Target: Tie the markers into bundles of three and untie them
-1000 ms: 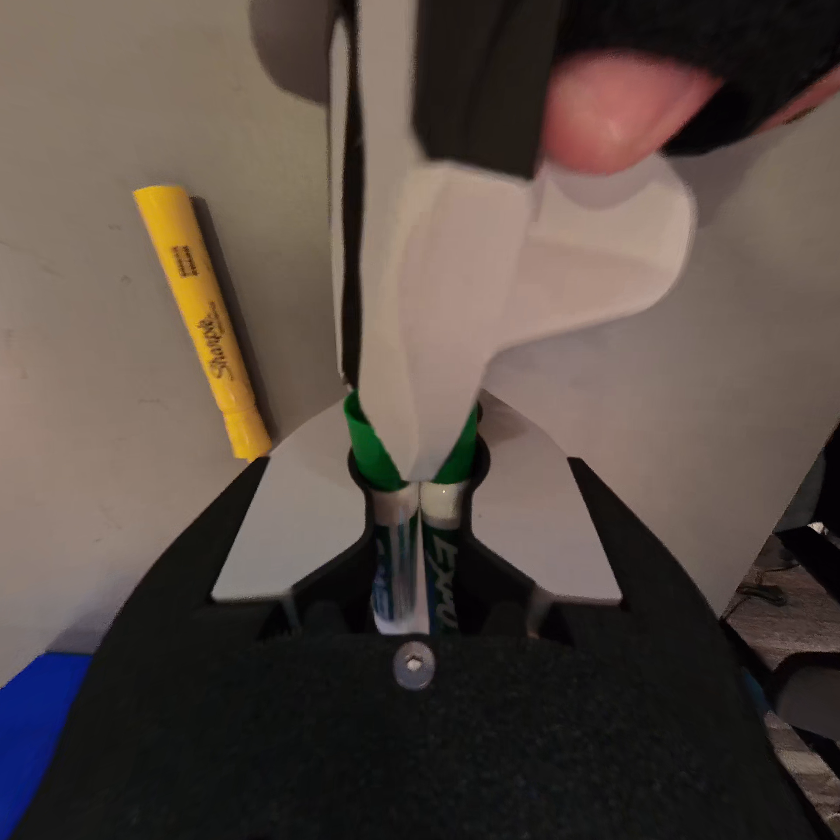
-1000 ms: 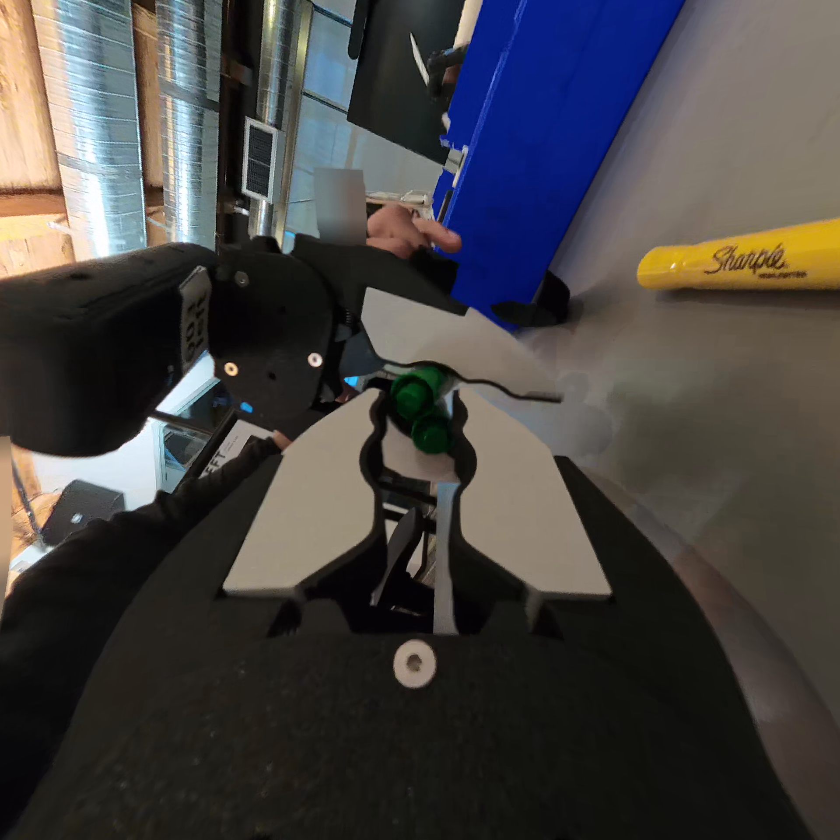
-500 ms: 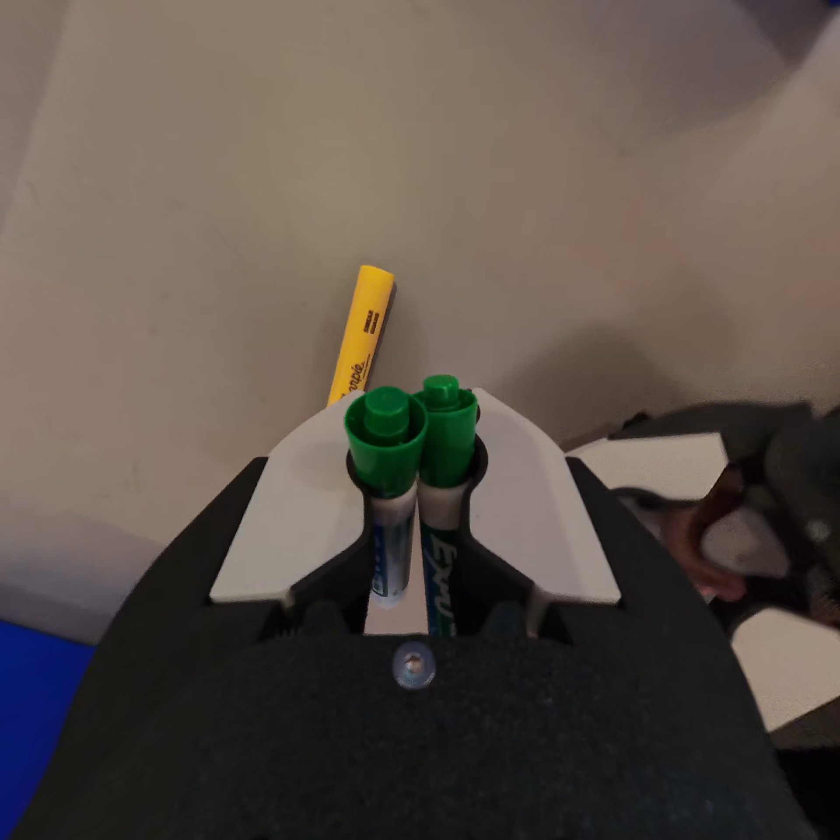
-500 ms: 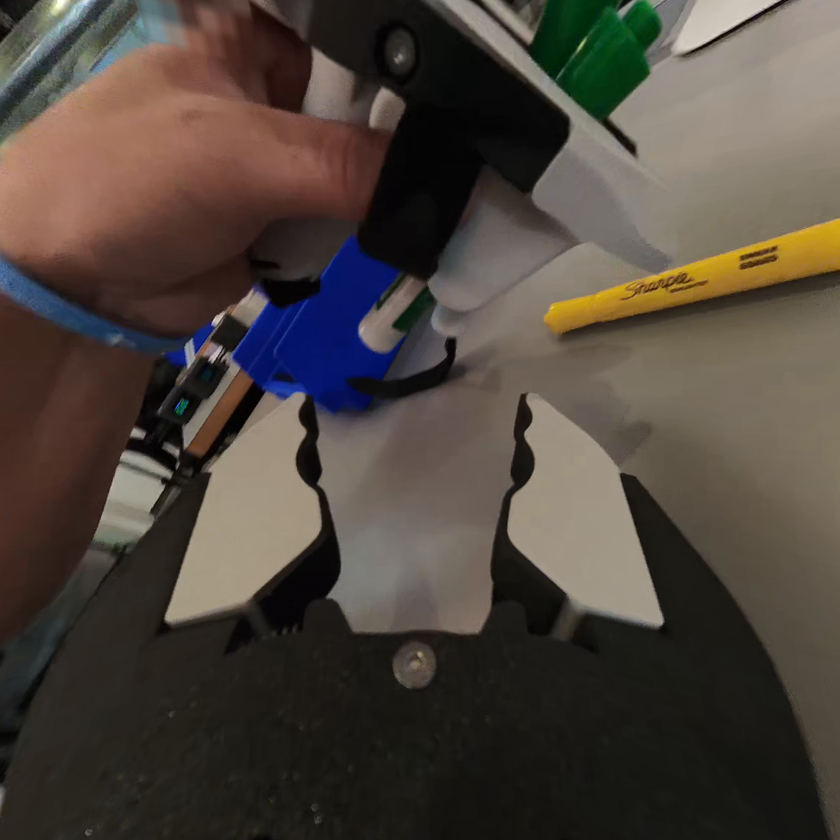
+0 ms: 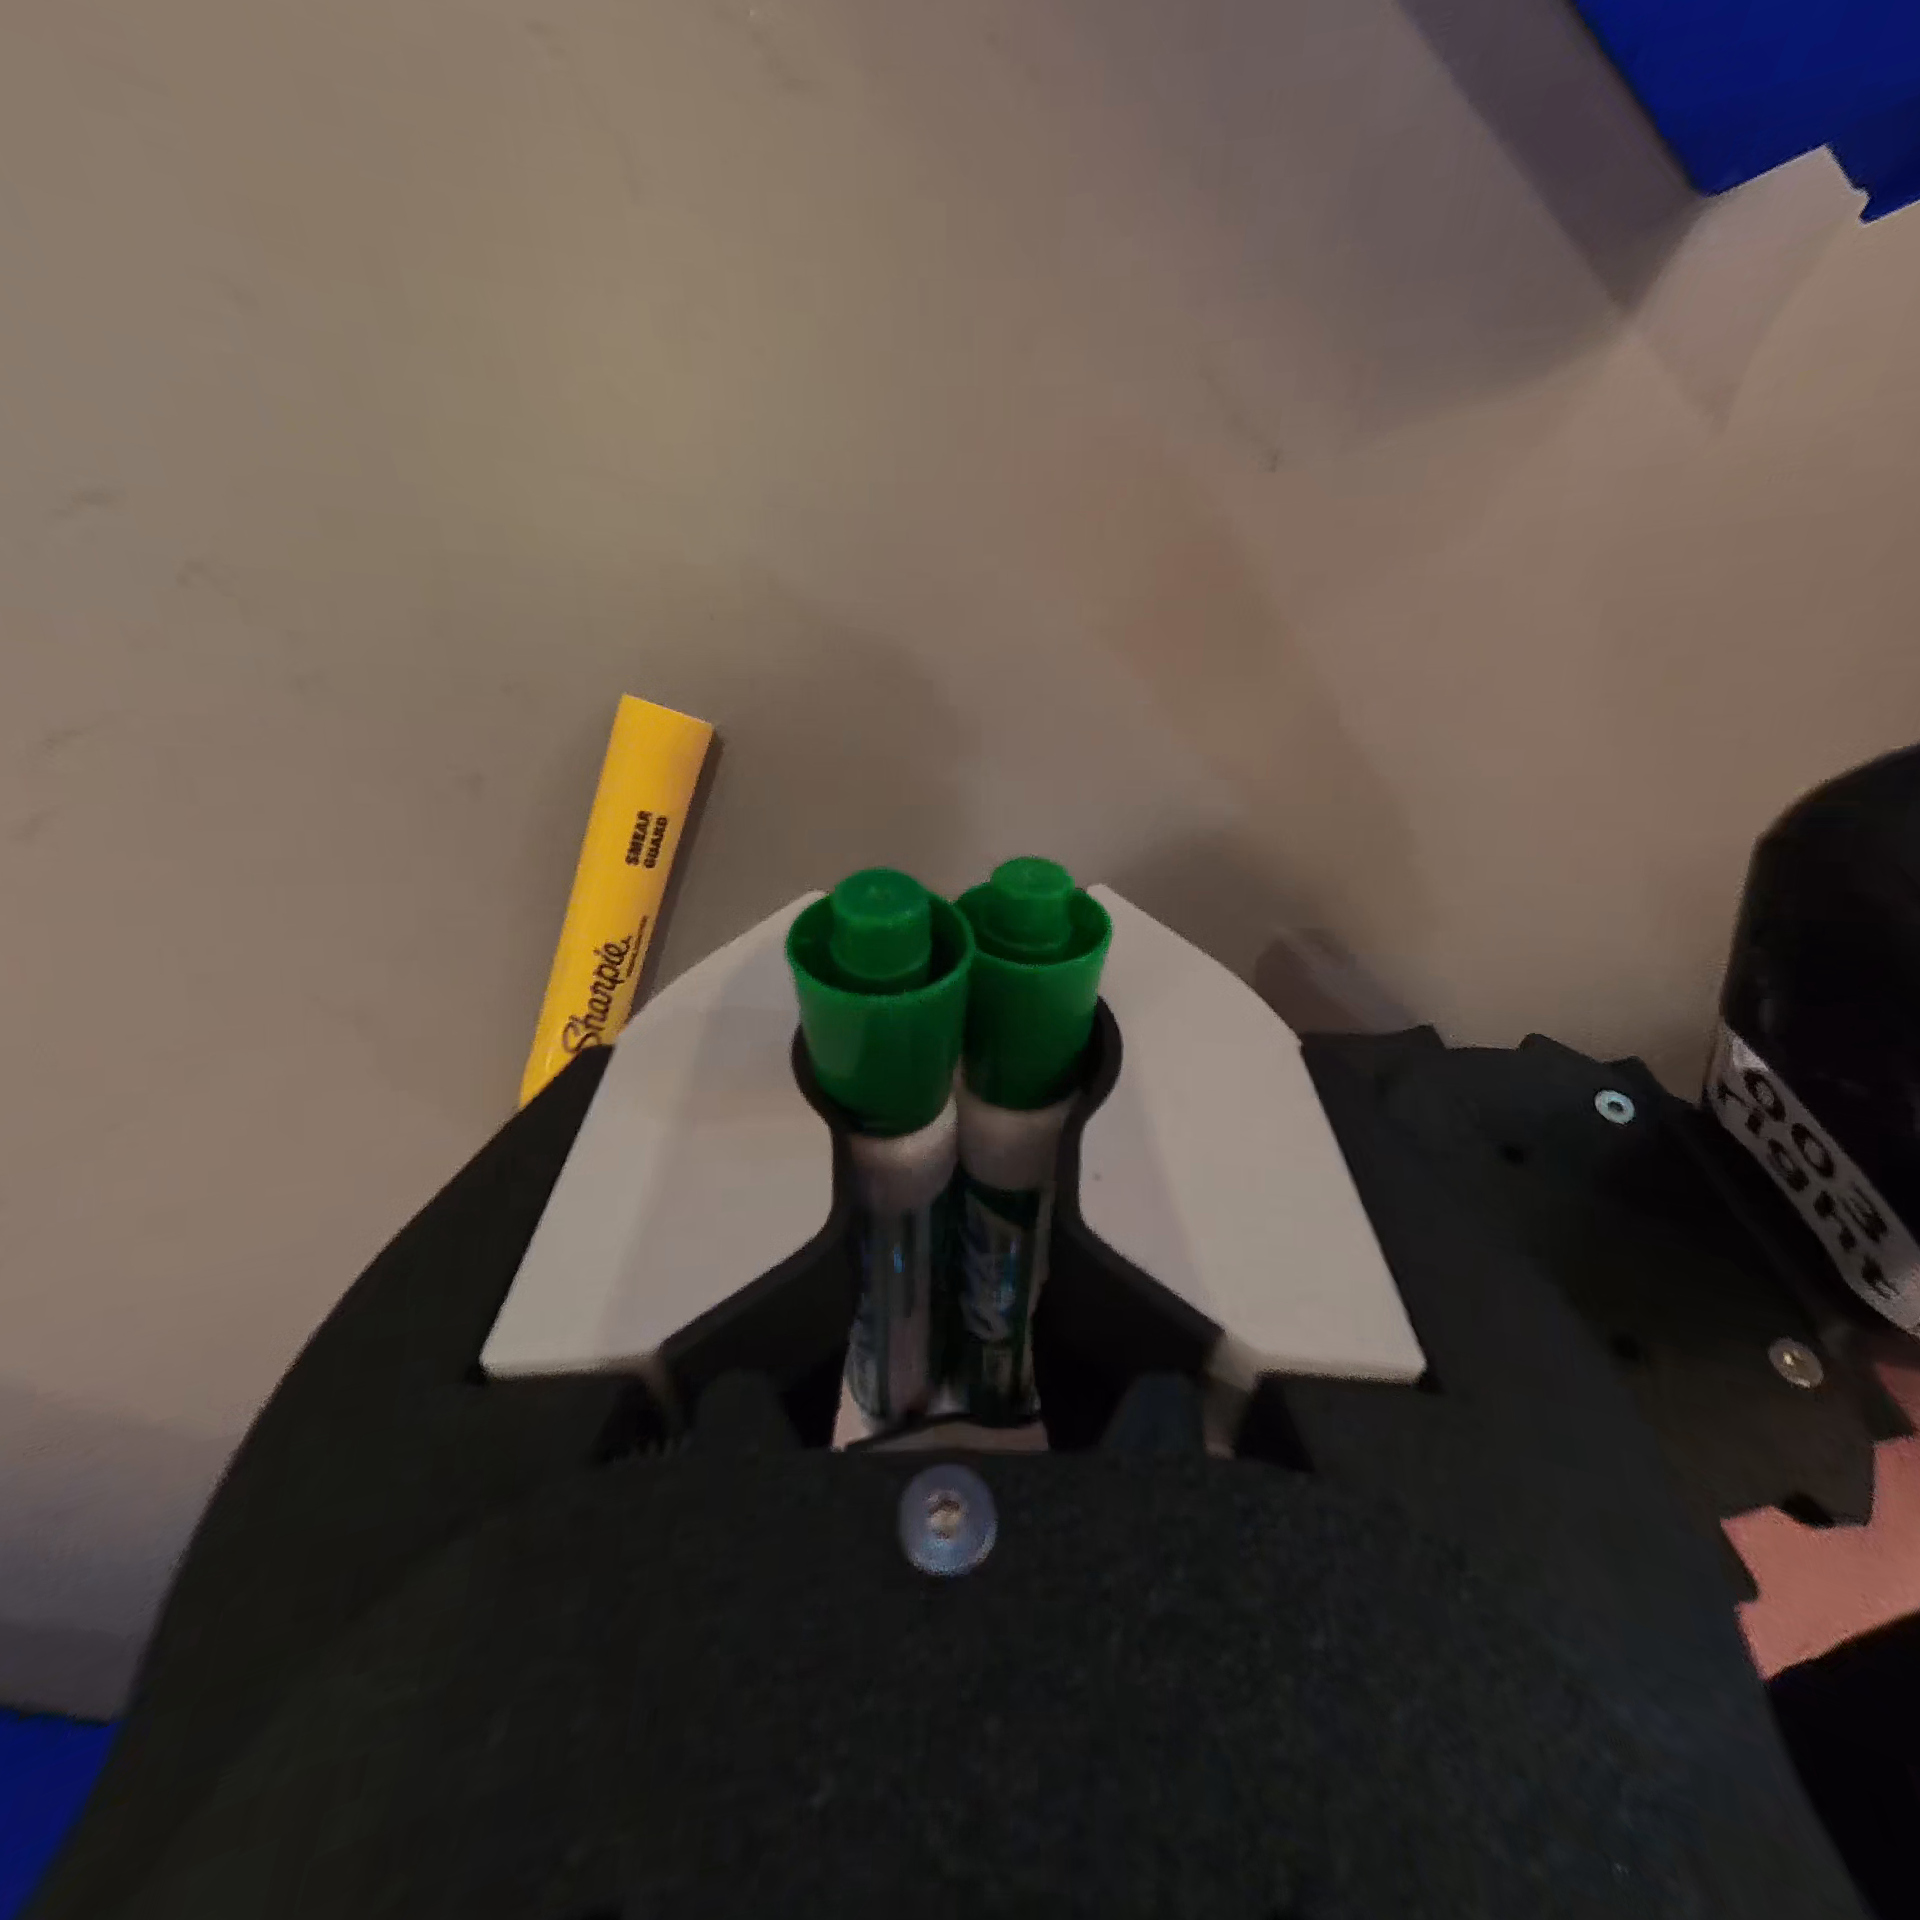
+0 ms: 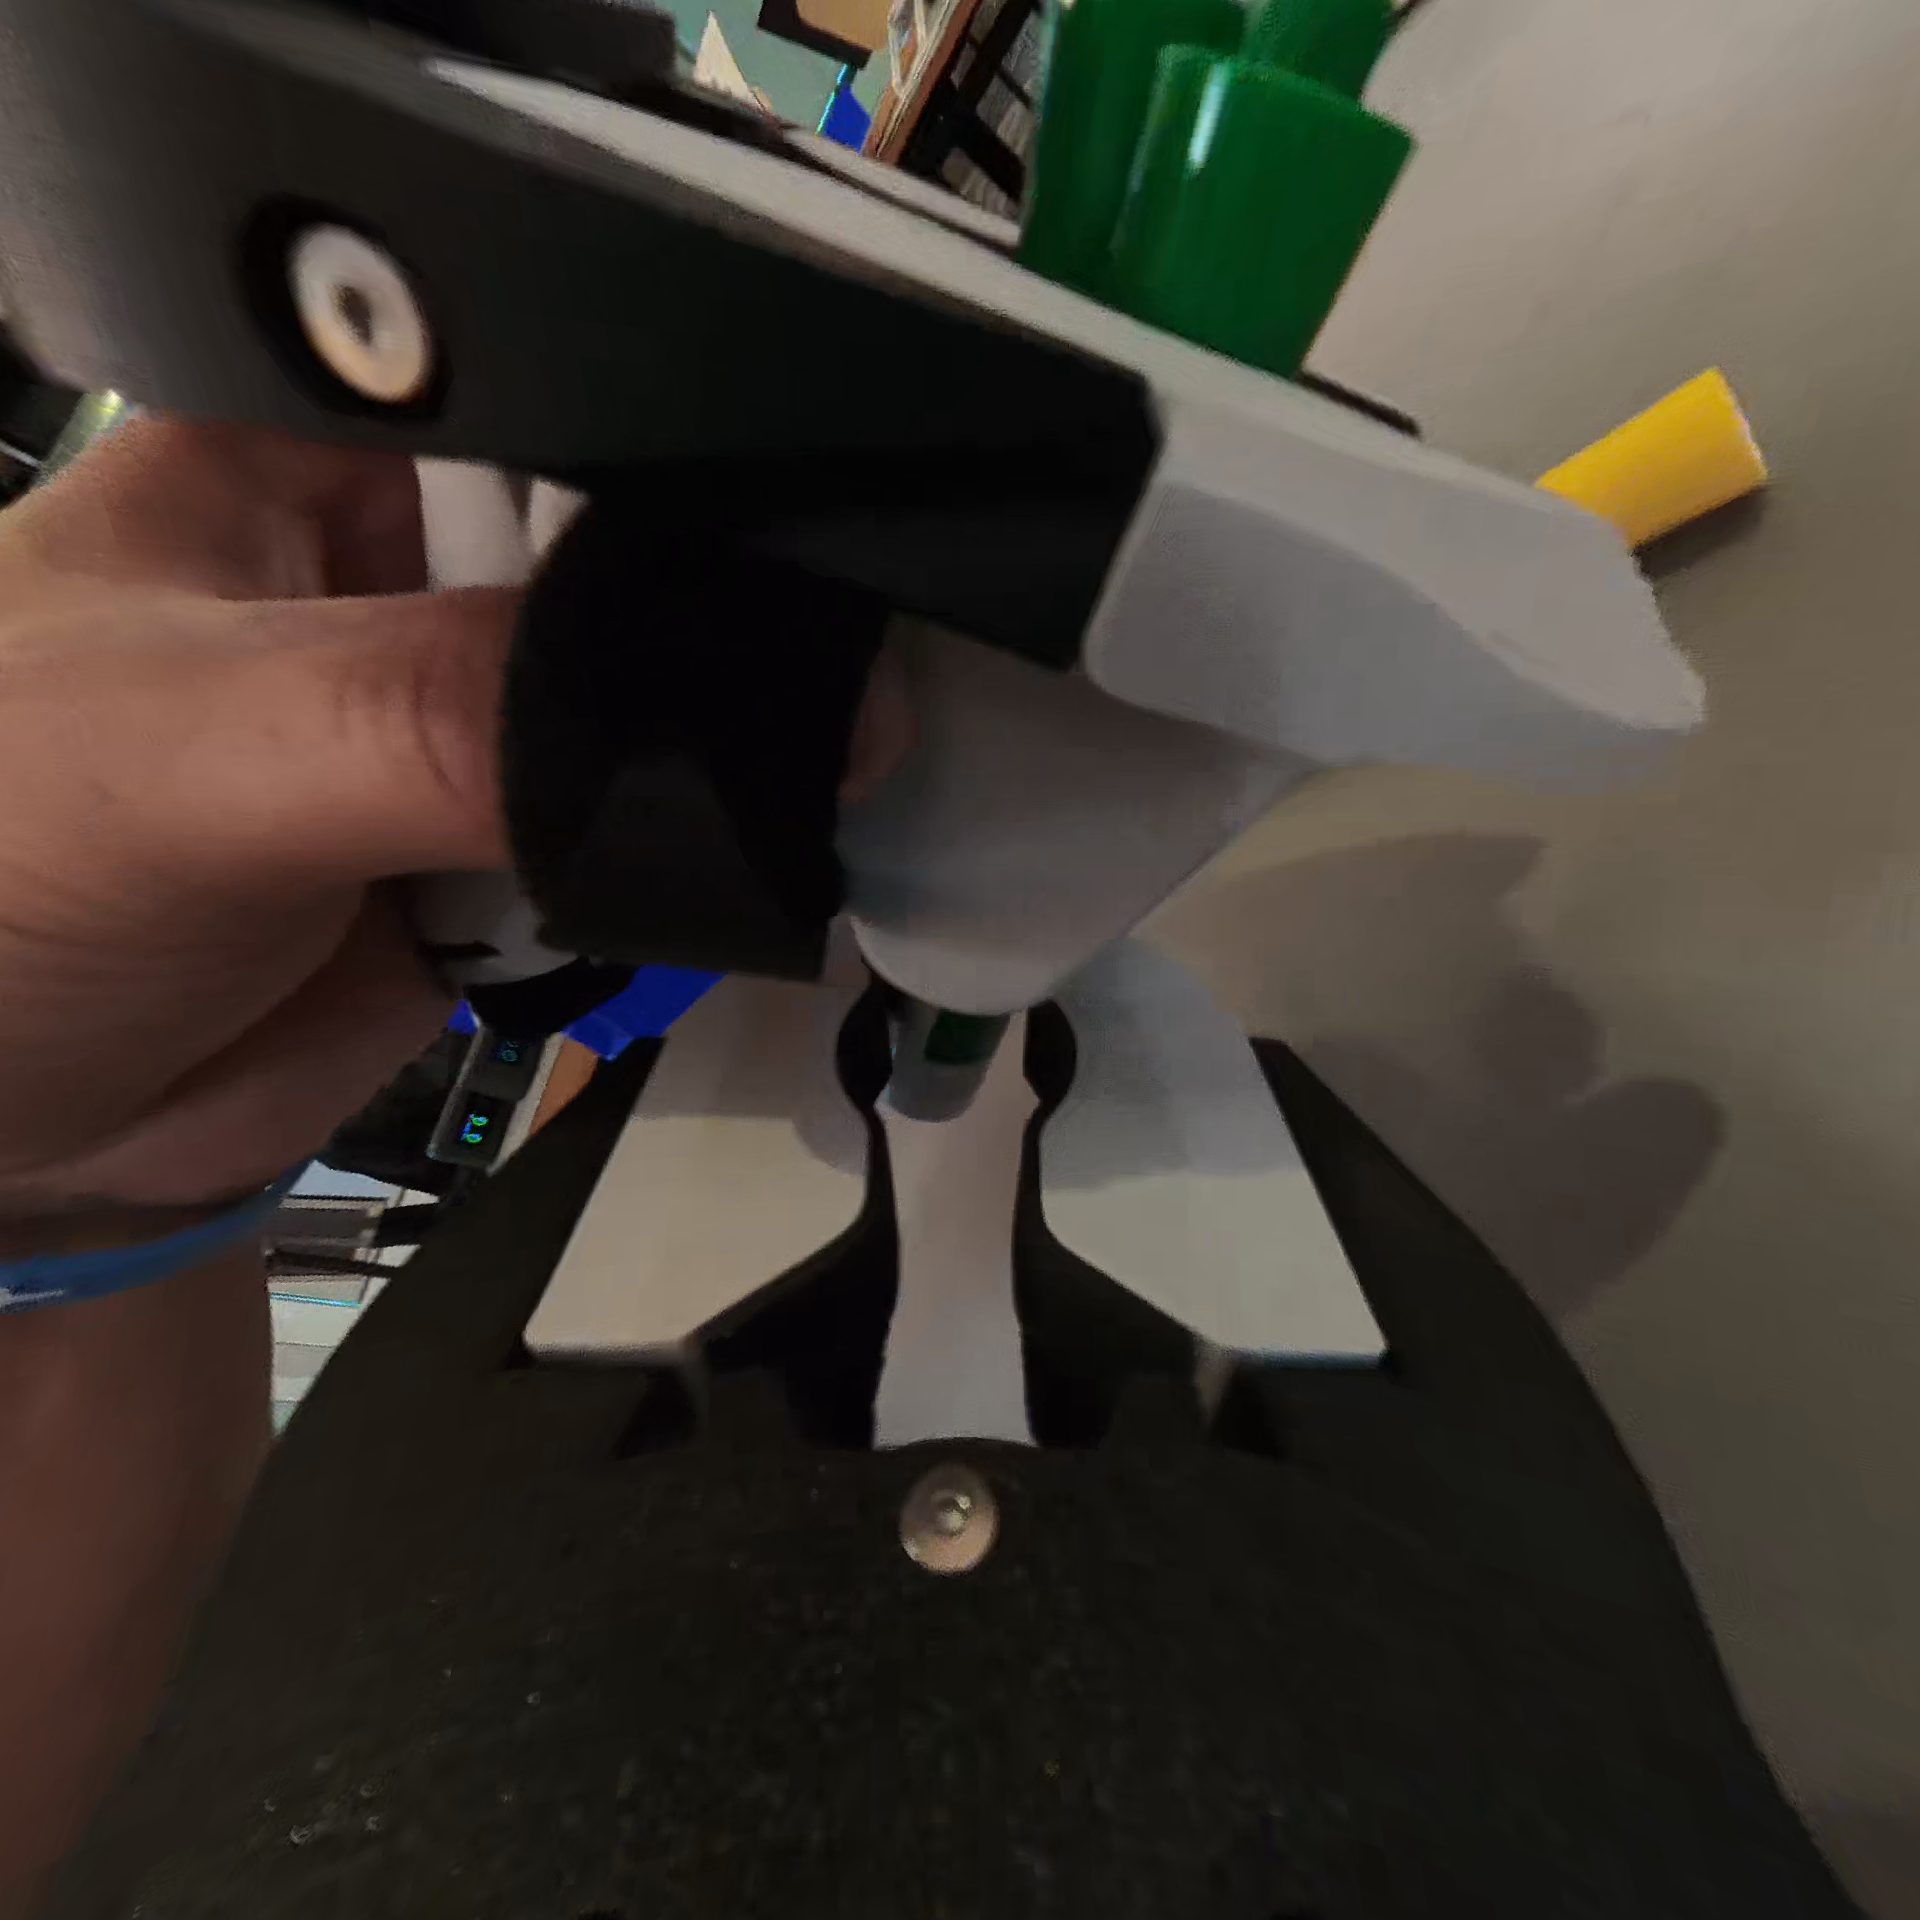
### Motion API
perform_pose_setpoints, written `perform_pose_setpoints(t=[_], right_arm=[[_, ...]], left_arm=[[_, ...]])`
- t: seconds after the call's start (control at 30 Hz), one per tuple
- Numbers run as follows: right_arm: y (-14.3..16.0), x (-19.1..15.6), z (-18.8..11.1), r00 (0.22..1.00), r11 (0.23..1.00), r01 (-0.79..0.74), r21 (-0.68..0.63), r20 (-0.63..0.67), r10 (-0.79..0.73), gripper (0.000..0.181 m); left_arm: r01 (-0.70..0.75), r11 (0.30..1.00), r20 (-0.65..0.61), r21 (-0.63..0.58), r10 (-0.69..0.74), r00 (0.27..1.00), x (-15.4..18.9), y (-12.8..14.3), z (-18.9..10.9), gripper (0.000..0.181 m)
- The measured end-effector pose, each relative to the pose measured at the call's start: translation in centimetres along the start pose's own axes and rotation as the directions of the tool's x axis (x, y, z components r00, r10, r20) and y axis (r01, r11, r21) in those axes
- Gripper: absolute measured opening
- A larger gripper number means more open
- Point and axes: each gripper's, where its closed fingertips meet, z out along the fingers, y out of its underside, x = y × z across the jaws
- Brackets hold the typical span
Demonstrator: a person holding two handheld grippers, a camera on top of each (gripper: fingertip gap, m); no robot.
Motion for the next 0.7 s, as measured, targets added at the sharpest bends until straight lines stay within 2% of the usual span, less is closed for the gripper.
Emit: perform_pose_setpoints(t=[0.23, 0.43, 0.47, 0.5, 0.7], right_arm=[[0.4, 0.1, -0.4, 0.996, 0.996, -0.084, 0.035, 0.039, 0.083, 0.02], [0.7, -0.2, -0.2, 0.994, 0.995, -0.087, 0.048, 0.063, 0.084, 0.021], [0.8, -0.2, -0.2, 0.994, 0.994, -0.095, 0.046, 0.065, 0.092, 0.022], [0.9, -0.3, -0.1, 0.992, 0.993, -0.105, 0.046, 0.08, 0.101, 0.023], [1.4, -0.4, 0.1, 0.985, 0.991, -0.128, 0.022, 0.121, 0.125, 0.02]], left_arm=[[-0.031, 0.998, 0.008, -0.053, 0.032, 0.999, 0.5, 0.5, 0.7, 0.04], [-0.085, 0.99, 0.047, -0.112, 0.091, 0.995, 0.6, 1.4, 0.8, 0.04], [-0.098, 0.988, 0.046, -0.117, 0.104, 0.994, 0.6, 1.5, 0.7, 0.038], [-0.114, 0.986, 0.042, -0.123, 0.12, 0.992, 0.7, 1.7, 0.6, 0.02], [-0.158, 0.978, 0.011, -0.135, 0.161, 0.987, 0.9, 2.3, 0.3, 0.02]])
